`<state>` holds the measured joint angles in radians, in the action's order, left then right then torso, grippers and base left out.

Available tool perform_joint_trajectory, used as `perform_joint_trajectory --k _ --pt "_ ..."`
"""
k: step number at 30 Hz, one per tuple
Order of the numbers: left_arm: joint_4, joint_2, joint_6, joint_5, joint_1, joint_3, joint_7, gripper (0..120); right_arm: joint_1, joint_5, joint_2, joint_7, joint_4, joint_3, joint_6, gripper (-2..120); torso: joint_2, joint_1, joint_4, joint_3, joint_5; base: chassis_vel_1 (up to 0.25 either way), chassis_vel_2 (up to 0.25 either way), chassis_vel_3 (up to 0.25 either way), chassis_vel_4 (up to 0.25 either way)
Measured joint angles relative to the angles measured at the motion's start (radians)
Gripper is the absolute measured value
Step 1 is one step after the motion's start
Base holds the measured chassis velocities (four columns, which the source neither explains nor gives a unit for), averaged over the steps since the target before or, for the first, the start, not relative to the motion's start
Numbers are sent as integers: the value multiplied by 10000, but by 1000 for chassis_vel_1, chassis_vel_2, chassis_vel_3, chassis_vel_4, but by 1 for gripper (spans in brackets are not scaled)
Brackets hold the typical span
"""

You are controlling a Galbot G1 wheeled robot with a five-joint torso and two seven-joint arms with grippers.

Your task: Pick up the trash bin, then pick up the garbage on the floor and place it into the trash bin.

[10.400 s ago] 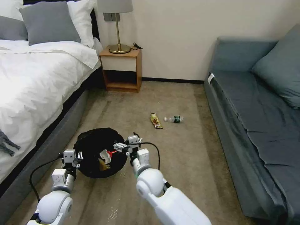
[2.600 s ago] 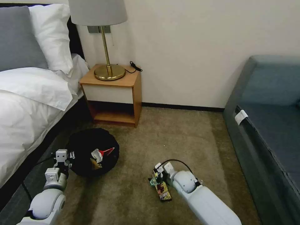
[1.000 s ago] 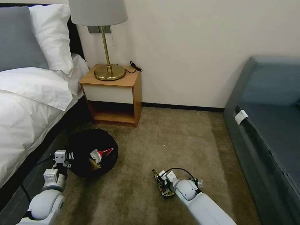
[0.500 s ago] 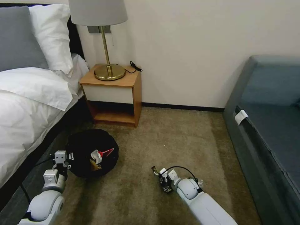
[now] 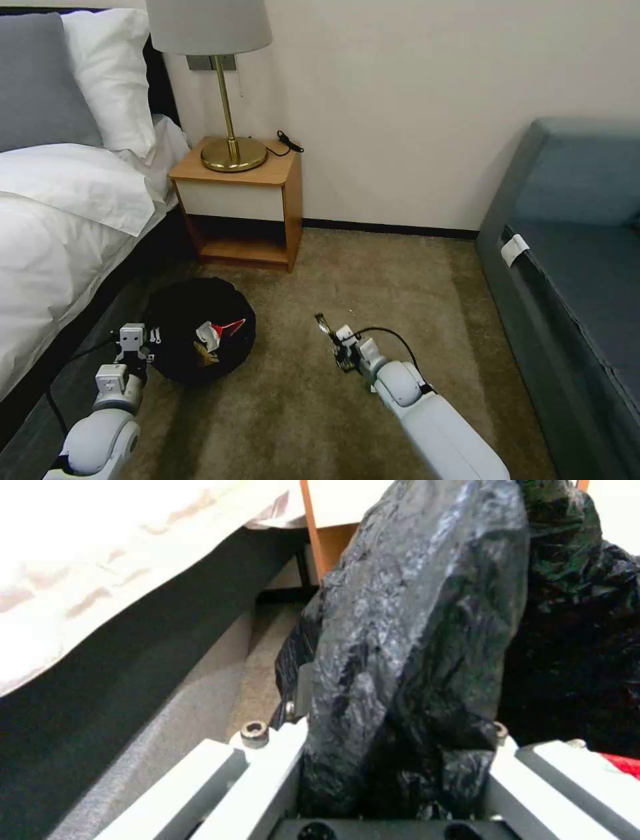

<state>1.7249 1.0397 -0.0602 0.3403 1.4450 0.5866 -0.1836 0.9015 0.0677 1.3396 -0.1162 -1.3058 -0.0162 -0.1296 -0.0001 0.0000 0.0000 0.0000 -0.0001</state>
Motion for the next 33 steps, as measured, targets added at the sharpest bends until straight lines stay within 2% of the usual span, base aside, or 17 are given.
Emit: perform_joint_trajectory --k 4,9,13,15,17,18,20,27,33 --pt "129 47 18 -10 0 -83 7 4 -148 617 203 313 -426 -372 787 0 0 0 1 0 1 0 0 0 0" --pt "202 90 5 -29 12 -160 137 4 -148 1070 305 343 -764 -673 1148 0 0 0 0 0 1 0 0 0 0" --pt "368 157 -51 -62 59 -259 365 4 -42 2339 407 350 -1463 -1174 1264 0 0 0 1 0 1 0 0 0 0" --pt "377 158 -55 -62 62 -261 378 4 -39 2375 407 350 -1480 -1184 1265 0 0 0 1 0 1 0 0 0 0" --pt "448 165 -121 -63 94 -271 479 4 0 3224 413 308 -1824 -1366 1378 0 0 0 0 0 1 0 0 0 0" --pt "448 165 -121 -63 94 -271 479 4 0 3224 413 308 -1824 -1366 1378 0 0 0 0 0 1 0 0 0 0" --pt "486 169 -205 -63 139 -302 583 4 3 4080 453 -103 -2002 -1507 1644 0 0 0 0 0 1 0 0 0 0" --pt "615 232 -306 -52 203 -402 804 4 112 4630 713 -752 -2067 -2034 2355 0 0 0 0 0 0 0 0 0 0" --pt "803 226 -434 3 283 -401 961 4 186 4390 992 -1070 -1558 -2212 2758 0 0 0 0 0 1 0 0 0 0"
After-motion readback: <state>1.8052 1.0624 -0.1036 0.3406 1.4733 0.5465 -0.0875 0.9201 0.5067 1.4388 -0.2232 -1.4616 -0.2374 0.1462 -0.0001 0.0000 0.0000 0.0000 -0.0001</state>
